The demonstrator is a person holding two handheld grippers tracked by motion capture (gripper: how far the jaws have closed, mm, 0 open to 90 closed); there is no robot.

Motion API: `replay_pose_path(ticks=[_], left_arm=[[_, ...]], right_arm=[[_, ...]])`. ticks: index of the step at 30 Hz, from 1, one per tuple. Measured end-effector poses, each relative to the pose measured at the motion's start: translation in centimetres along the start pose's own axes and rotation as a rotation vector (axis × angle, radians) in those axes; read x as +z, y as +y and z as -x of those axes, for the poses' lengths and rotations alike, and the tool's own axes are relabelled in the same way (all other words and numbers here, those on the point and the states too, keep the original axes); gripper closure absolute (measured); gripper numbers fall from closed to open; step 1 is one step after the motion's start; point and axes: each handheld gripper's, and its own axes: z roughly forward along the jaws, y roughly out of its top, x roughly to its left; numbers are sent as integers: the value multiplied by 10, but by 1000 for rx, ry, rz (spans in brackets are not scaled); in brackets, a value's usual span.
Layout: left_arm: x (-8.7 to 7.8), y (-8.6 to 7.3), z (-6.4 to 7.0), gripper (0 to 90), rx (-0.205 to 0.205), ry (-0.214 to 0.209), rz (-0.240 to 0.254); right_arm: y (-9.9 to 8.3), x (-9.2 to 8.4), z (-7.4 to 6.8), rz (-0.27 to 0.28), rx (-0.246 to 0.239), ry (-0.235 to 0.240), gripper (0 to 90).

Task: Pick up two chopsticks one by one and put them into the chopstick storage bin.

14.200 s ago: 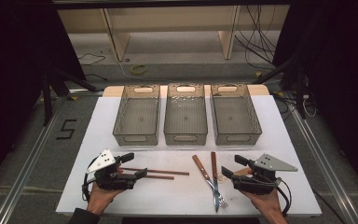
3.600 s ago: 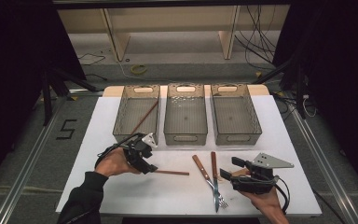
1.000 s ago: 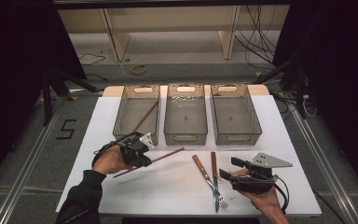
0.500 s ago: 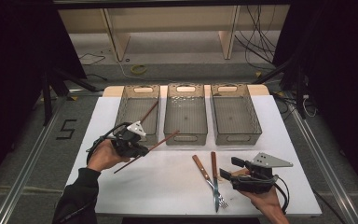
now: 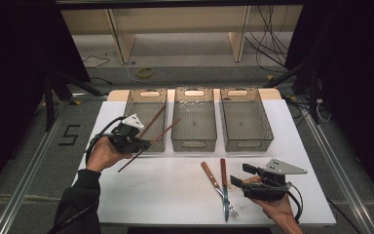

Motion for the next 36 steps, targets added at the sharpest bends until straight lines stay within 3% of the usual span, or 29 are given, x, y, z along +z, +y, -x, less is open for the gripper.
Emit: replay_pose_path(ticks=[14,21,25,29,36], left_arm=[[-16,22,-25,835,-50,52,48],[-15,32,-39,835,-75,73,47],[-14,37,-53,835,-109,81,67],[-15,42,-62,835,-126,111,100],[-10,47,-79,834,-155,153,114]], right_arm=[[0,0,0,-1,0,2,308],[0,0,0,-1,1,3,308],[0,0,0,-2,1,3,307],[0,0,0,1,-3,2,307],[0,0,0,0,-3,6,307]])
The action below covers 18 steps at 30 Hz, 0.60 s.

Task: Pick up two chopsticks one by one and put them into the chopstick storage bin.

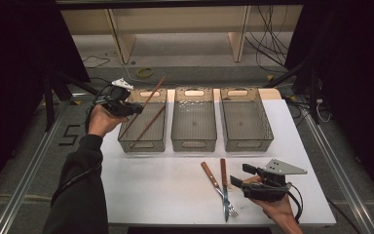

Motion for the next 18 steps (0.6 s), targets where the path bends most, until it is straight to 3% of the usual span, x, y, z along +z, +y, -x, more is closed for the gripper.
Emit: replay_pose_path(ticks=[12,18], left_arm=[[9,10,-13,834,-28,36,31],[20,4,-17,834,-57,45,32]], right_arm=[[0,0,1,-1,6,3,307],[0,0,1,0,4,3,307]])
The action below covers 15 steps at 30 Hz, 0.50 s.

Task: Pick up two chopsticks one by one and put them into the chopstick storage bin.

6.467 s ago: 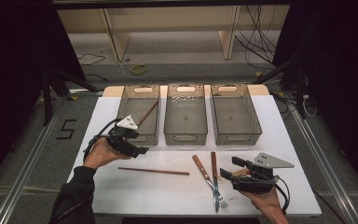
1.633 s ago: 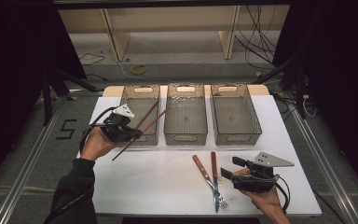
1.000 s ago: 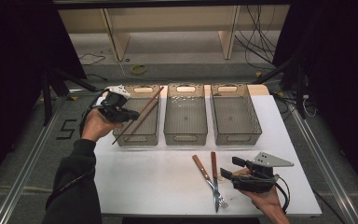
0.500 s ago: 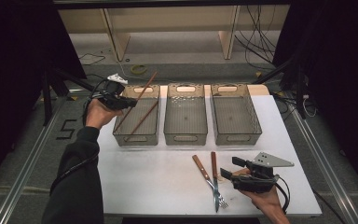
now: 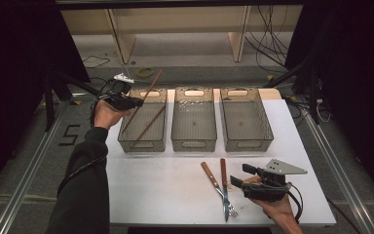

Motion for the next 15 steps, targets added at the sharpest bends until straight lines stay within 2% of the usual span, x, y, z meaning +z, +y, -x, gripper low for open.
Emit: replay_pose_path(ticks=[9,15], left_arm=[[13,-20,-5,834,-53,-8,6],[17,-26,-6,834,-79,-10,10]], right_arm=[[0,1,0,-3,3,1,307],[0,1,0,-3,3,1,307]])
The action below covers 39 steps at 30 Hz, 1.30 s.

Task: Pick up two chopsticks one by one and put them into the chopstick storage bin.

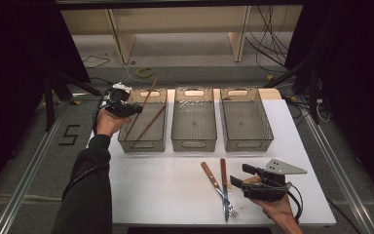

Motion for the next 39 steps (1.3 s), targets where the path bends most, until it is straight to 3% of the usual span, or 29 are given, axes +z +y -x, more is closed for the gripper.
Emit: replay_pose_path(ticks=[10,28,36,39], left_arm=[[11,-5,3,833,-2,12,-24],[18,-17,-5,818,-69,31,-63],[10,-18,-5,581,-93,23,-47],[3,-19,-2,542,-94,6,-19]], right_arm=[[0,0,0,1,-3,-1,307],[0,-1,0,1,-3,-2,307],[0,-1,1,4,-3,-2,307],[0,-1,1,3,-3,-2,307]])
